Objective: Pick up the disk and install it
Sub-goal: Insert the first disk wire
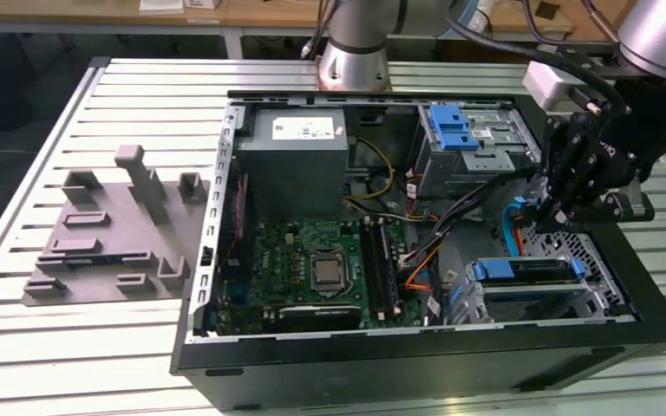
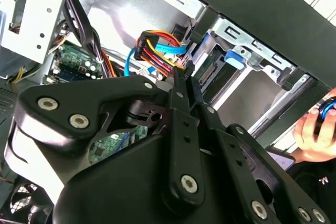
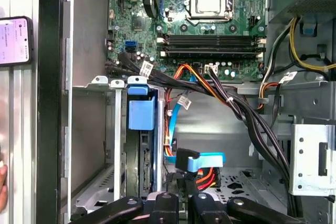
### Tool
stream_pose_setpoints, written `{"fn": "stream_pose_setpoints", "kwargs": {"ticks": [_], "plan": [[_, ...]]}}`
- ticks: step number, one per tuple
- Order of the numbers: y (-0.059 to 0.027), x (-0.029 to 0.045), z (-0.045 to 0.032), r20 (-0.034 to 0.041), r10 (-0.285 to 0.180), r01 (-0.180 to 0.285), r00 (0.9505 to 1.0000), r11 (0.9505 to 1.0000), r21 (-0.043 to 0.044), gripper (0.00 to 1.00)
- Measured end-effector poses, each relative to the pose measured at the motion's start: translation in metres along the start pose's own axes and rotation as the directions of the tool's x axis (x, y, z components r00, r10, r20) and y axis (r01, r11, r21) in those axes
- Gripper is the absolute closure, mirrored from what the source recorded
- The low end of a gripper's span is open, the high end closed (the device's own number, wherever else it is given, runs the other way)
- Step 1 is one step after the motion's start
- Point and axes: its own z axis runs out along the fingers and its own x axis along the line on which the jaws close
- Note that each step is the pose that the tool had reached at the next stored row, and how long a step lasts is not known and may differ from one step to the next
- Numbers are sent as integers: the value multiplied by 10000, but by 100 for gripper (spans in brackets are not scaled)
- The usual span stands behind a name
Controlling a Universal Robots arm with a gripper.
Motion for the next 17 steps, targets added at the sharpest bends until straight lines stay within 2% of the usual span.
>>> {"fn": "stream_pose_setpoints", "kwargs": {"ticks": [3,9,13,17], "plan": [[-1,43,18,46,1,-1,10000,10000,-35,83],[-2,53,22,46,1,-1,10000,10000,-48,83],[-7,119,46,81,1,-1,10000,10000,-77,83],[-13,155,79,113,8,-6,9999,9999,-117,83]]}}
